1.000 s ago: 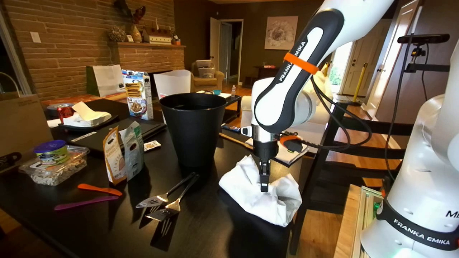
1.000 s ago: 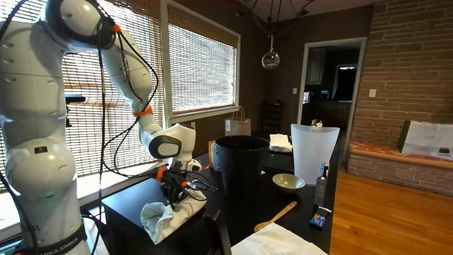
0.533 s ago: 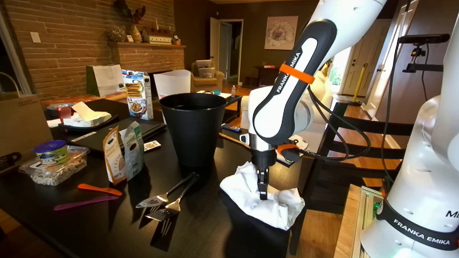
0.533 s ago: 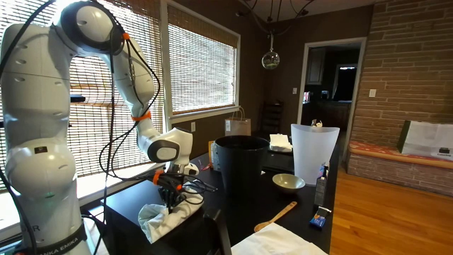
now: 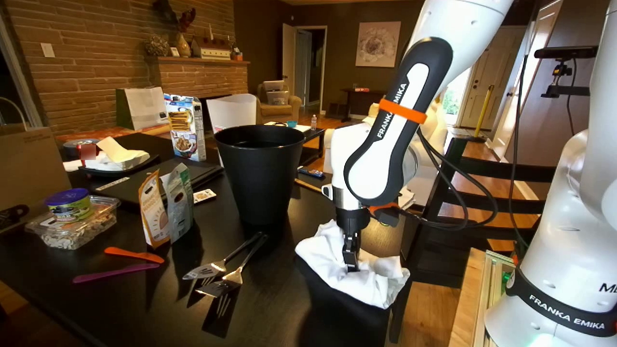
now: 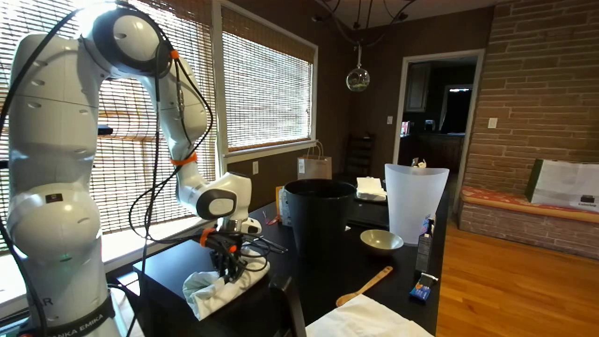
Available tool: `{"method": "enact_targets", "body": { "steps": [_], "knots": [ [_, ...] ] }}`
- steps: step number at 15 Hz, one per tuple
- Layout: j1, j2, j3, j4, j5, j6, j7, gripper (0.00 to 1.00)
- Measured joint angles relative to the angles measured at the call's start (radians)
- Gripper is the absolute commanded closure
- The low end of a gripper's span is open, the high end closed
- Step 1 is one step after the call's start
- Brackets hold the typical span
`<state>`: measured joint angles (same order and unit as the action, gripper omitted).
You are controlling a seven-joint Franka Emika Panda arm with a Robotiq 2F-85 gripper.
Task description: Fold the package on the towel with the same towel
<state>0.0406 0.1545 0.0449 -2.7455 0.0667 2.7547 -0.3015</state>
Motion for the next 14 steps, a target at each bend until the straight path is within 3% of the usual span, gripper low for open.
{"method": "enact_targets", "body": {
  "steps": [6, 14],
  "knots": [
    [-0.002, -0.003, 0.013, 0.003, 0.002, 0.000, 0.028, 0.02],
    [-0.014, -0.044, 0.049, 0.004, 0.090, 0.000, 0.024, 0.00]
  ]
}}
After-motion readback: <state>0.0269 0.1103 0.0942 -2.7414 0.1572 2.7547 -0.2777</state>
